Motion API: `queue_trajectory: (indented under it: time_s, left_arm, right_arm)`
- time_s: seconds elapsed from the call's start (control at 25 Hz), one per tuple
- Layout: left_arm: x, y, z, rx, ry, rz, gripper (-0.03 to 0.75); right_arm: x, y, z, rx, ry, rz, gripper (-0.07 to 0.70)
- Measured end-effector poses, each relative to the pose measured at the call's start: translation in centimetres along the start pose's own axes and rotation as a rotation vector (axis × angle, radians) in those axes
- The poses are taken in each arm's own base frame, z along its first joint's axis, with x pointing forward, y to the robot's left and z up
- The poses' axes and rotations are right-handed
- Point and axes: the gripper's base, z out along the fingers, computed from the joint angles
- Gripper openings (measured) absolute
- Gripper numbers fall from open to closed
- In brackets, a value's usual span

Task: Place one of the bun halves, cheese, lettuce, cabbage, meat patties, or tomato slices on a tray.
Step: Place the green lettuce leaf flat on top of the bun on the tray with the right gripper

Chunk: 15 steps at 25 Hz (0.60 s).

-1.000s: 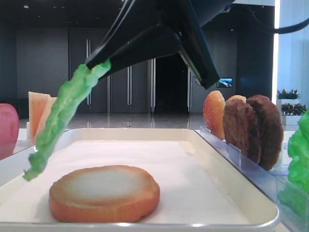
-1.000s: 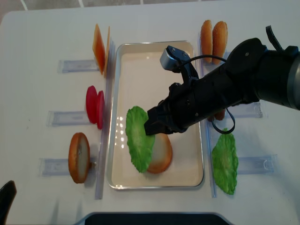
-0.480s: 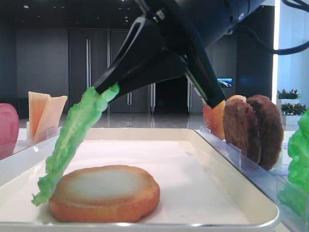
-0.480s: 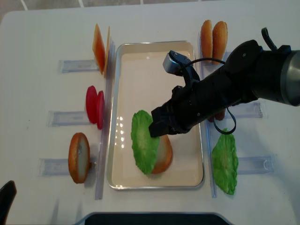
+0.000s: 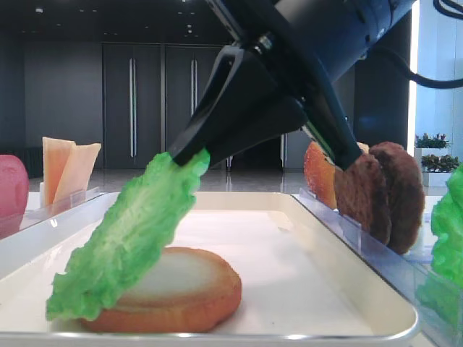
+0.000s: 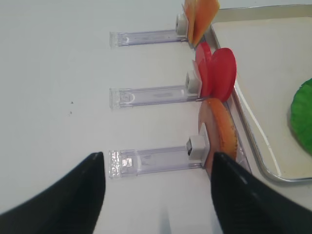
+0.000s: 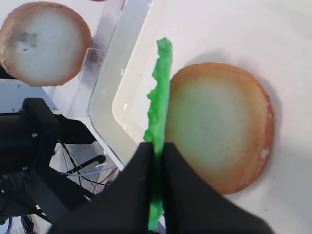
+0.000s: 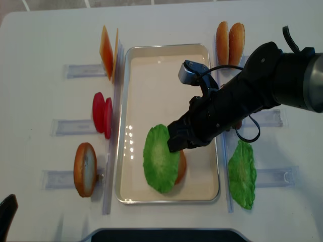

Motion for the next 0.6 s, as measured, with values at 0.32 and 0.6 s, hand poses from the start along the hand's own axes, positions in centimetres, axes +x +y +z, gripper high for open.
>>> queue_trajectory:
  time_s: [0.32,0.6]
  left_arm:
    - [0.0,0.0,0.0,0.000,0.000,0.000,0.517]
    - [0.0,0.0,0.0,0.000,0.000,0.000,0.517]
  right_arm:
    - [-0.1,-0.3,-0.5,0.074,-0.013,-0.029,0.356]
    - [0.2,1.1,-3.1,0.145,-0.046,-0.099,0.518]
